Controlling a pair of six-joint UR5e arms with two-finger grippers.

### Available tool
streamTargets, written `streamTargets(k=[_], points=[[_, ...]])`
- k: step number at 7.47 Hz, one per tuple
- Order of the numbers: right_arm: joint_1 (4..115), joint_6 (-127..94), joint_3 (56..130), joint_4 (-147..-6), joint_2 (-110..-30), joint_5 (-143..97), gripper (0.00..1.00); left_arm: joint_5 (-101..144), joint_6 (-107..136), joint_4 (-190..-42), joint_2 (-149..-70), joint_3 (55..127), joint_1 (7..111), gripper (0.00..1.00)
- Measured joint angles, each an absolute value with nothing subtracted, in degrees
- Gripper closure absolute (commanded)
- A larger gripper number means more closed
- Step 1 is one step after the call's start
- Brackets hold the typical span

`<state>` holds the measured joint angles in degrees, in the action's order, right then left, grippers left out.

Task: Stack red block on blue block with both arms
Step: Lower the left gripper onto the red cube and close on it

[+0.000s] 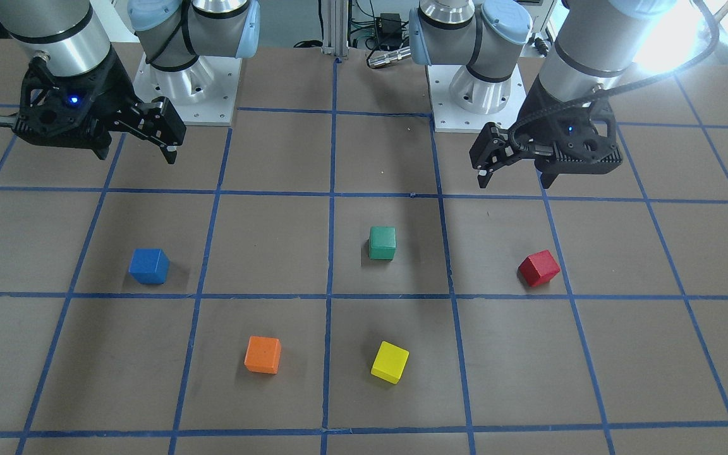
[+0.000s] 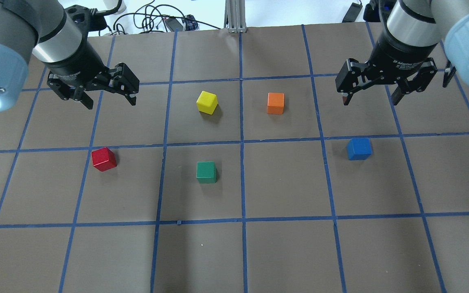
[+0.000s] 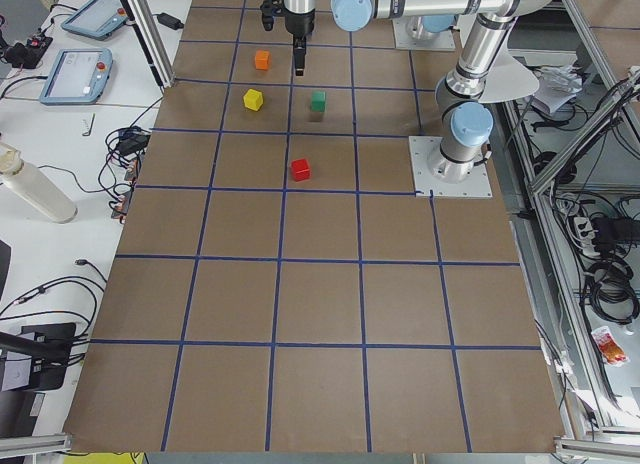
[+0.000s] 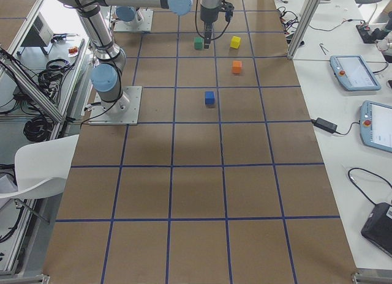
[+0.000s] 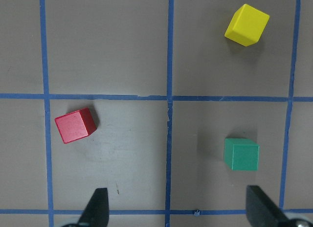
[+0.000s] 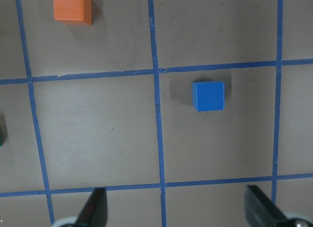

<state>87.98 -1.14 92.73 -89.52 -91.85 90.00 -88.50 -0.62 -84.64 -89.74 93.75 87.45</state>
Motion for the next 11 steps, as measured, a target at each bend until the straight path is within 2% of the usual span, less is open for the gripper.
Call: streamTargets(k=[4,8,11], points=[[87.8,-1.1,92.7,-89.7,-91.8,90.1,0.00,-88.7,-1.6,-84.2,-89.6,95.9,86.8,0.00],[87.8,-1.1,92.9,-89.7,-91.8,90.1,0.00,-88.7,-11.6,-64.4,-90.7,111.3,72.8,0.00],[87.8,-1.1,93.0,-89.7,-91.8,90.3,0.00,-88.7,-13.7,-54.3,-94.6,119.3,71.0,0.00]])
